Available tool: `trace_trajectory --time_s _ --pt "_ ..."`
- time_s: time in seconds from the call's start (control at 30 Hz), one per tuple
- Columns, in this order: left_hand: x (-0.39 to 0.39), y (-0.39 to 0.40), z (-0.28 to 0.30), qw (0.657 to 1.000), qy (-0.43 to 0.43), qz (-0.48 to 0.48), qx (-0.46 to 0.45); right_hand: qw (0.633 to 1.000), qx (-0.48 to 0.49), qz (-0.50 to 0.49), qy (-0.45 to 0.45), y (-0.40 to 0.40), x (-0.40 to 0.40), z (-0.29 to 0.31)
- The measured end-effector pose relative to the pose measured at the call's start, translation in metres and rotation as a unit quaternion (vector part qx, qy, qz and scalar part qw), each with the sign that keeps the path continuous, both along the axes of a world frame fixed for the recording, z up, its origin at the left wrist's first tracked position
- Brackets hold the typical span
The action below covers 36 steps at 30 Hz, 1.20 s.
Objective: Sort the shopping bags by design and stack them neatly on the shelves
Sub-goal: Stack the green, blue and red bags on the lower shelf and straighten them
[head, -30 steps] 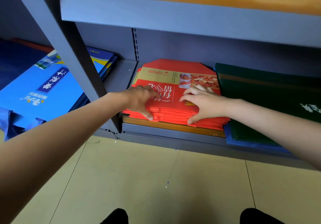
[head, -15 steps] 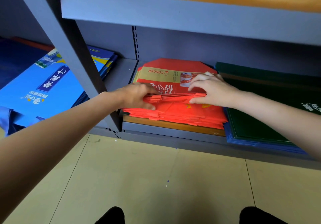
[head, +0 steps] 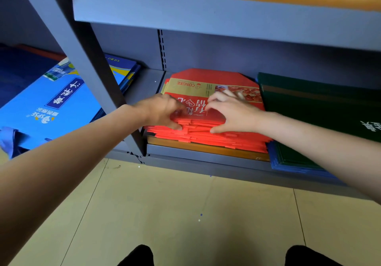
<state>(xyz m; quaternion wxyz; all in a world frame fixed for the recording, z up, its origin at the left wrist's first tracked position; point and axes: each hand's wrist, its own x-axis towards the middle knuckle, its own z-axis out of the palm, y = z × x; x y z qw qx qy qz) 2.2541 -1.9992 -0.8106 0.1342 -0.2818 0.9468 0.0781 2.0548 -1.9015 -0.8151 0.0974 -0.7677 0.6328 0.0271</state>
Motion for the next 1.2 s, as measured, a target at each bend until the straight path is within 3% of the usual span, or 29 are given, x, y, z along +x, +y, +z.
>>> trace_trajectory --time_s 0.17,0.4,0.53,0.67,0.93,1.2 --pt "-0.005 0.005 0.013 0.995 0.077 0.035 -0.046 0.993 -0.035 -0.058 -0.096 -0.009 -0.015 0.017" --pt "-0.004 0.005 0.012 0.995 0.083 0.043 0.016 0.993 0.029 -0.070 -0.088 -0.011 -0.014 0.011" --pt "-0.004 0.006 0.014 0.996 0.083 0.036 -0.007 0.995 0.002 -0.052 -0.082 -0.013 -0.003 0.010" --pt "-0.002 0.005 0.010 0.997 0.074 0.037 -0.008 0.999 -0.051 -0.002 -0.004 -0.021 0.013 0.008" --pt "-0.004 -0.003 0.009 0.986 0.098 0.073 0.115 0.998 -0.055 0.001 -0.010 -0.023 0.013 0.011" --pt "-0.008 -0.003 0.015 0.995 0.087 0.044 -0.005 0.993 -0.105 0.021 0.047 -0.027 0.014 0.015"
